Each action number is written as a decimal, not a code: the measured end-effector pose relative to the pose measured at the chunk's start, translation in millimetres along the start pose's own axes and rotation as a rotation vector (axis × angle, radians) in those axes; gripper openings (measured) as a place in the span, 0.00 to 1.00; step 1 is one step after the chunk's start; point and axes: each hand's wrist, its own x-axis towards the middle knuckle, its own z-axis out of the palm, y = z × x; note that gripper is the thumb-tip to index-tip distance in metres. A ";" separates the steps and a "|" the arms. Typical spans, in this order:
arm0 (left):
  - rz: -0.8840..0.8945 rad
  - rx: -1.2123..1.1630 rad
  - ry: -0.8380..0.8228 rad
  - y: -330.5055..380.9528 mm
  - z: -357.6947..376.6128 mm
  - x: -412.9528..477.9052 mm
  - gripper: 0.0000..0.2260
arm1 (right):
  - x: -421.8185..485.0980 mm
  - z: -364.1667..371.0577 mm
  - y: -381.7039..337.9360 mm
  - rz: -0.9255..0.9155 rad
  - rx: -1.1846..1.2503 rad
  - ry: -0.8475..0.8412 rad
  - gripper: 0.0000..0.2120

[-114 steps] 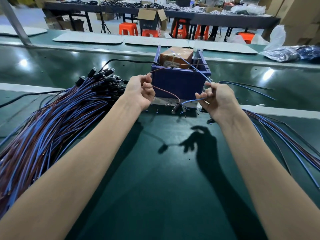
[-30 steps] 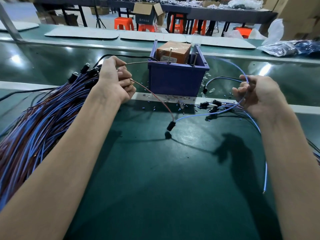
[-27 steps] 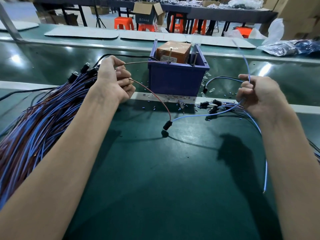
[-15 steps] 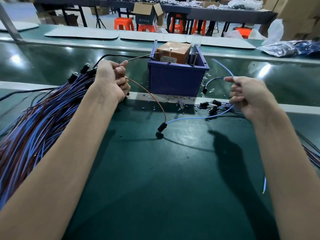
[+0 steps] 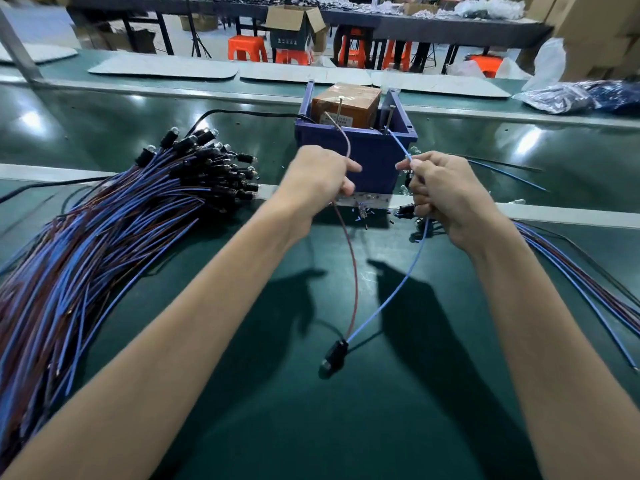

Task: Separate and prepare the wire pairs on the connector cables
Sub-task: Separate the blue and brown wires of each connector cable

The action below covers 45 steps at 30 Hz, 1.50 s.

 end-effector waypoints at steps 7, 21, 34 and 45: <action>0.038 0.074 -0.088 -12.0 26.3 -3.8 0.16 | -1.0 0.8 0.0 -0.049 -0.024 -0.046 0.11; 0.038 0.074 -0.106 -13.5 32.6 -7.7 0.16 | -5.7 -0.3 -3.6 -0.089 -0.037 -0.113 0.11; 0.033 0.033 -0.099 -13.0 32.0 -8.6 0.16 | -7.9 0.8 -5.0 -0.106 -0.066 -0.144 0.11; -0.061 -0.104 0.175 -7.9 25.3 -2.3 0.16 | -10.5 0.3 -11.2 -0.059 -0.015 -0.103 0.12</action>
